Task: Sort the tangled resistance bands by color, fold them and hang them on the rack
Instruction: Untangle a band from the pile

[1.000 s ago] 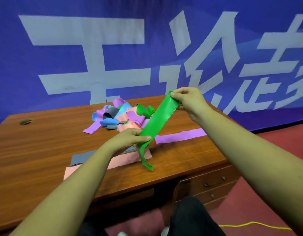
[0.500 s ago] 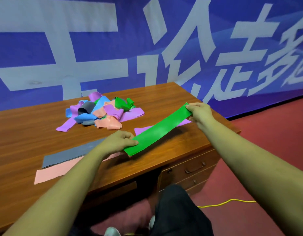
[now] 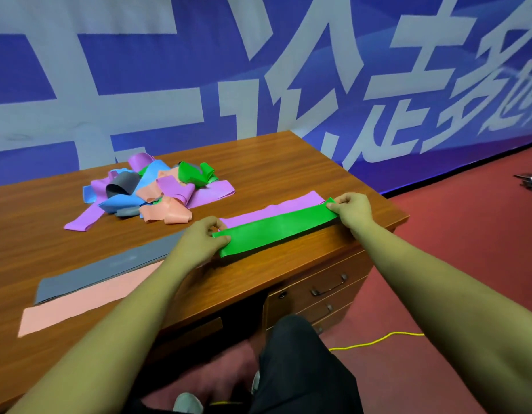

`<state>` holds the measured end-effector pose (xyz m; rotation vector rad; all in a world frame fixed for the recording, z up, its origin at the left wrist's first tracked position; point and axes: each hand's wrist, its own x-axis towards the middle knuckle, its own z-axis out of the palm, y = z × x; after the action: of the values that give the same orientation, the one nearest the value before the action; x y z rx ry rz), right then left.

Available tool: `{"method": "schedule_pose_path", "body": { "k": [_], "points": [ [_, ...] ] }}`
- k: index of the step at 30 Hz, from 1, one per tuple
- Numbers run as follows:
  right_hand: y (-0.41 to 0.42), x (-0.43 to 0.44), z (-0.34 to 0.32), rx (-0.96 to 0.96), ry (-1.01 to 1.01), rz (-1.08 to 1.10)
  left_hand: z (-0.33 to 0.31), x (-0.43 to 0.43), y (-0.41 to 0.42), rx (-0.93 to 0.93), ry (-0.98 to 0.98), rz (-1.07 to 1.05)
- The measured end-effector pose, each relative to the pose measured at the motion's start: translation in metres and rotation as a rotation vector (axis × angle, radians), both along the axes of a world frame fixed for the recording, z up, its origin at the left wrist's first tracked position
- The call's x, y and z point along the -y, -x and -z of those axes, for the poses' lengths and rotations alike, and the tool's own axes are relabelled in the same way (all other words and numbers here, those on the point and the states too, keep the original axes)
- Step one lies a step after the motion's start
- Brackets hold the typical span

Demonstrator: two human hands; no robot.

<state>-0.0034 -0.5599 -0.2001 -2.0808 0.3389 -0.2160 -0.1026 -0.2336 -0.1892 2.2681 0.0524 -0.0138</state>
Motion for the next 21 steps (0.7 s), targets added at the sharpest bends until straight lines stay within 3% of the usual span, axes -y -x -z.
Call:
{"method": "schedule_pose_path", "body": {
  "k": [8, 14, 18, 21],
  "points": [
    [-0.004, 0.008, 0.02, -0.036, 0.357, -0.01, 0.011, 0.021, -0.006, 0.003, -0.315, 0.015],
    [-0.003, 0.003, 0.027, 0.054, 0.346, -0.023, 0.026, 0.018, -0.004, 0.067, -0.301, -0.049],
    [-0.005, -0.01, 0.022, 0.033, 0.593, 0.006, 0.024, 0.011, 0.0, 0.208, -0.482, -0.069],
    [-0.017, -0.036, -0.001, 0.063, 0.602, -0.121, 0.013, -0.009, -0.012, 0.257, -0.481, -0.12]
  ]
}}
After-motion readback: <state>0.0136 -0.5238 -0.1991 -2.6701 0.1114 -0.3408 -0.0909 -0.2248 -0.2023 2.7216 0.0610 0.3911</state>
